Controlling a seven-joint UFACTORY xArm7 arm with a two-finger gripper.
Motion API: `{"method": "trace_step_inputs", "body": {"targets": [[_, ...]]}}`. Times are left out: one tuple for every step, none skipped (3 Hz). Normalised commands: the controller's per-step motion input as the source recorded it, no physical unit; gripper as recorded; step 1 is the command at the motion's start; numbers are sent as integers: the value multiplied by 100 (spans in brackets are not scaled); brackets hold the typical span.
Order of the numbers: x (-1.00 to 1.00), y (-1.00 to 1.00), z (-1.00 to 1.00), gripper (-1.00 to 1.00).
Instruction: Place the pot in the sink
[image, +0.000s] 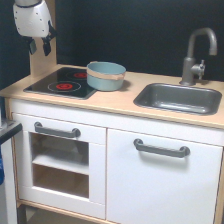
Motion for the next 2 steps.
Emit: {"method": "trace_step_inputs", "body": {"targets": [[24,15,-11,100],[35,20,-12,100]]}}
